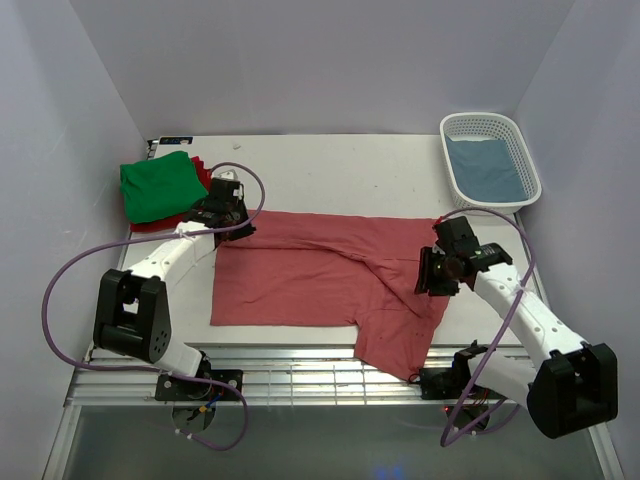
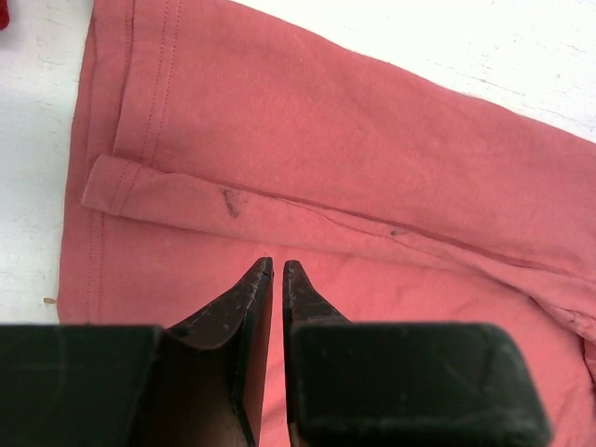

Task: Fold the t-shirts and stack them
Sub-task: Fold the flattened tshirt in 1/3 of the way

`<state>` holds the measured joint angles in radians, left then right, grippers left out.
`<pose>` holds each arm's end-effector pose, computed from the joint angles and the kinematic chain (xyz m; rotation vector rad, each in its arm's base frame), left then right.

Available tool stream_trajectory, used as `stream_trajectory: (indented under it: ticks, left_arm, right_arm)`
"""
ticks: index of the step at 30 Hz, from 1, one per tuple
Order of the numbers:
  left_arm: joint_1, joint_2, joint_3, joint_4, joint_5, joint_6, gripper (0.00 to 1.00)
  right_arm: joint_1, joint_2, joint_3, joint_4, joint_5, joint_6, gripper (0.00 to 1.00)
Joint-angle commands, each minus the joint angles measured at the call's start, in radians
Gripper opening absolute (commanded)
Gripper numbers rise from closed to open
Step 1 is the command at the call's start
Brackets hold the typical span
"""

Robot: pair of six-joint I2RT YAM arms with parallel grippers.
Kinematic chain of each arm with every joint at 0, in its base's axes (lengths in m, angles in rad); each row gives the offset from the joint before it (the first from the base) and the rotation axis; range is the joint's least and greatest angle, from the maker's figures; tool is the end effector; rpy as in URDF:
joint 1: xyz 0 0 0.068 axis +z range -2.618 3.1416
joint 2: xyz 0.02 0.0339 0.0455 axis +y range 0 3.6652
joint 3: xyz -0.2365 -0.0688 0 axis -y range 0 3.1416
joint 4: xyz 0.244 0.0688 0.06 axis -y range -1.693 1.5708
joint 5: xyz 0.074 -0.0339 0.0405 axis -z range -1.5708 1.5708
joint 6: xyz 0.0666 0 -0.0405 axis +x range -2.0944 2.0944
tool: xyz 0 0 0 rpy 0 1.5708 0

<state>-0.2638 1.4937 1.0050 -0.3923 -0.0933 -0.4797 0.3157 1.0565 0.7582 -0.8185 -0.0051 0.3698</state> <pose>0.3247 -0.0813 0.1795 -0.3058 2.4393 -0.2139 0.2054 0.0674 0.1787 0.0716 2.7065 0.2167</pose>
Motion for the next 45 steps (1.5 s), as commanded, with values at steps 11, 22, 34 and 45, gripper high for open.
stream_trajectory:
  ticks: [11, 22, 34, 45]
  left_arm:
    - [-0.002, -0.124, -0.051, -0.042, -0.042, 0.015, 0.23]
    - [-0.003, -0.173, -0.091, -0.048, -0.052, 0.016, 0.31]
    - [-0.002, -0.17, -0.118, -0.051, -0.052, 0.01, 0.31]
    - [-0.002, -0.17, -0.129, -0.049, -0.029, 0.004, 0.31]
  right_arm:
    - [0.002, 0.302, 0.027, 0.521, -0.076, -0.011, 0.43]
    - [0.002, 0.444, 0.084, 0.61, -0.113, -0.011, 0.4]
    - [0.01, 0.321, 0.053, 0.584, -0.17, -0.017, 0.14]
    - [0.149, 0.158, -0.022, 0.476, -0.194, 0.046, 0.14]
